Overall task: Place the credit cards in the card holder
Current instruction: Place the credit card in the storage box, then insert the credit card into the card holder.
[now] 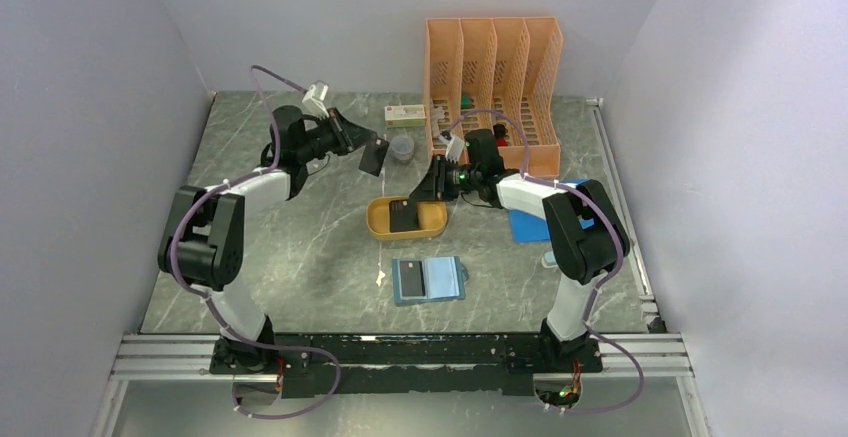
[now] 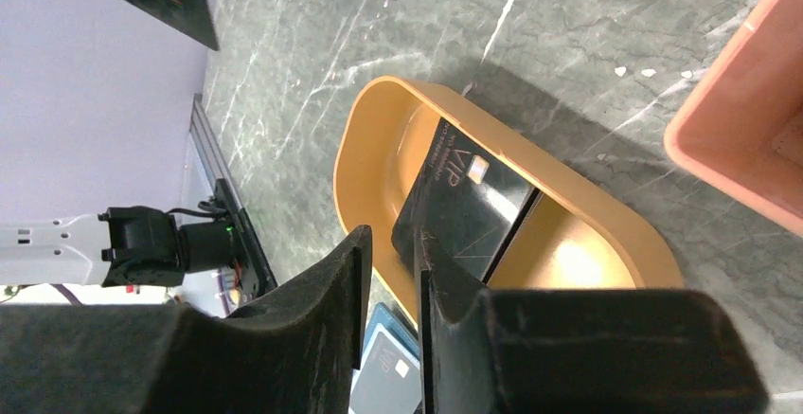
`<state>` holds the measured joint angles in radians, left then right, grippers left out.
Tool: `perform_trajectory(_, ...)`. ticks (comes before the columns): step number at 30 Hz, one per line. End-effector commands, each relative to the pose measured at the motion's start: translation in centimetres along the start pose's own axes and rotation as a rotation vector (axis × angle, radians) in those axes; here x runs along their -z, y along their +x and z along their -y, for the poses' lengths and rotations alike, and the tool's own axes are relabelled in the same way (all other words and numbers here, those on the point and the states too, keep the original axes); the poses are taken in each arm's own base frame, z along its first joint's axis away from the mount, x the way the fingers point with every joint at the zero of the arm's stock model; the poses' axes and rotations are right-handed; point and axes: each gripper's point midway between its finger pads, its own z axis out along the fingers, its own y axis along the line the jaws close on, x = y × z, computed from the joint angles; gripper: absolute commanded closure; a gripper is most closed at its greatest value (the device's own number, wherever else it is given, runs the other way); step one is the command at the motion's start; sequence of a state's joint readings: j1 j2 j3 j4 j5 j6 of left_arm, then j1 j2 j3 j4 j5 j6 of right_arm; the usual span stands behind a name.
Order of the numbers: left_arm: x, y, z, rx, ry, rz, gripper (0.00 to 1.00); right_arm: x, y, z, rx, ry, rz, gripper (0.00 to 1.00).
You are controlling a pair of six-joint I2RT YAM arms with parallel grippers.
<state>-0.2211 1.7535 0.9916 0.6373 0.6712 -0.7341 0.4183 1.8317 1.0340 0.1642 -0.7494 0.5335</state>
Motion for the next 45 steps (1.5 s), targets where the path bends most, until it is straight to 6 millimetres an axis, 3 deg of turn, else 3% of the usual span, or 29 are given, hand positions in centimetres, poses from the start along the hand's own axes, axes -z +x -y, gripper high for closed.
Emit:
perform_trajectory(1, 1.4, -1.3, -2.0, -0.035, -0.153, 0.062, 0.95, 0.5, -0.3, 0.2, 0.013, 0.019, 0.016, 0.73)
perform_trajectory(6, 3.6, -2.4, 2.4, -0.028, -0.094, 0.107, 0.95, 2.5, -1.8, -2.3, 0.011, 0.022, 0.098, 0.63)
perform_trajectory(9, 5.1, -1.5, 5.8, 0.005, -0.024, 0.12, 0.95, 5.2, -2.2, -6.2, 0.001, -0.056, 0.183, 0.52)
perform_trajectory(14, 7.7, 2.1, 11.7, 0.129, 0.098, 0.127, 0.95, 9.3, 0.4, -12.2, -0.016, -0.211, 0.248, 0.41)
perform_trajectory(19, 9.3, 5.8, 17.9, 0.278, 0.226, 0.143, 0.95, 11.3, 3.0, -17.1, 0.013, -0.255, 0.303, 0.41)
perform_trajectory(23, 10.5, 7.0, 21.0, 0.322, 0.288, 0.146, 0.95, 13.1, 3.7, -19.3, 0.006, -0.283, 0.368, 0.4)
perform_trajectory(29, 11.9, 6.9, 22.1, 0.341, 0.295, 0.171, 0.95, 14.2, 4.2, -19.2, -0.021, -0.272, 0.388, 0.4)
perform_trajectory(33, 12.4, 6.6, 22.2, 0.352, 0.295, 0.194, 0.95, 14.0, 5.0, -20.5, -0.032, -0.362, 0.34, 0.43)
perform_trajectory(39, 12.5, 6.6, 22.1, 0.36, 0.286, 0.197, 0.95, 14.1, 5.6, -22.6, -0.035, -0.471, 0.3, 0.57)
perform_trajectory(45, 12.6, 6.6, 22.2, 0.361, 0.297, 0.201, 0.95, 13.8, 6.0, -24.4, -0.011, -0.534, 0.251, 0.58)
